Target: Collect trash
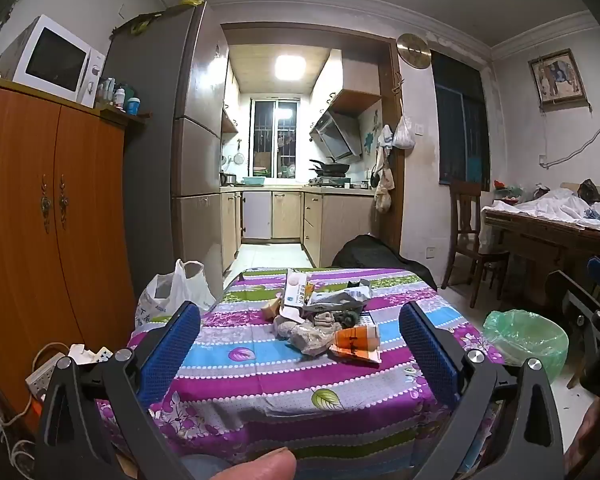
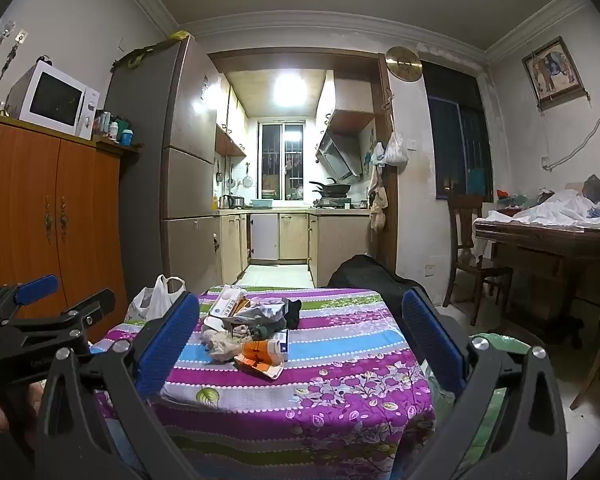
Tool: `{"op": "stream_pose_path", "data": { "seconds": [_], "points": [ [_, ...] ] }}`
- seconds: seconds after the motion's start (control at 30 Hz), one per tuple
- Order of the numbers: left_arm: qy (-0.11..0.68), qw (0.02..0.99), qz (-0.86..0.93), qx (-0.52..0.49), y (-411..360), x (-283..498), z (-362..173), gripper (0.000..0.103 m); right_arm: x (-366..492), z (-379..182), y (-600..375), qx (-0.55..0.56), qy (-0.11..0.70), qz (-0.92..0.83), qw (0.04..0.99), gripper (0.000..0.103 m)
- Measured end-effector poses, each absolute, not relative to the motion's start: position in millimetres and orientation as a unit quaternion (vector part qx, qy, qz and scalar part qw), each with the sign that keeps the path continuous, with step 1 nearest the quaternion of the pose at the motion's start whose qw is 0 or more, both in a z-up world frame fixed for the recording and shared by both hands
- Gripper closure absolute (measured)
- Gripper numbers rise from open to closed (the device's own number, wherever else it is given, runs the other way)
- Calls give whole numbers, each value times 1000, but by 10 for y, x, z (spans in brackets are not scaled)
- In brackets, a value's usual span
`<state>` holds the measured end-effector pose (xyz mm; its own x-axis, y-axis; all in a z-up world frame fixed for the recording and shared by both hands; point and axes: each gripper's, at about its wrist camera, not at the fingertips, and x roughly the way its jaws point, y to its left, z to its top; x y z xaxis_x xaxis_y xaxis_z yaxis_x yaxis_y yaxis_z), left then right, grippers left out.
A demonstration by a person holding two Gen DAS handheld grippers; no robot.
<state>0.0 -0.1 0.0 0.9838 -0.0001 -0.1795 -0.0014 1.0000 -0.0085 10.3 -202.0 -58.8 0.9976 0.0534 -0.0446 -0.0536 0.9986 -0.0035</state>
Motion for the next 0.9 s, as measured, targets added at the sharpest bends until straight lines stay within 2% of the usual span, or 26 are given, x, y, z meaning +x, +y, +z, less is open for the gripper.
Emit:
{"op": "stream_pose_path", "data": {
  "seconds": [0.9],
  "points": [
    [99, 995, -4, -2, 9, 70, -70, 4, 126, -621, -2029, 0, 28, 27, 999, 5]
  ]
}}
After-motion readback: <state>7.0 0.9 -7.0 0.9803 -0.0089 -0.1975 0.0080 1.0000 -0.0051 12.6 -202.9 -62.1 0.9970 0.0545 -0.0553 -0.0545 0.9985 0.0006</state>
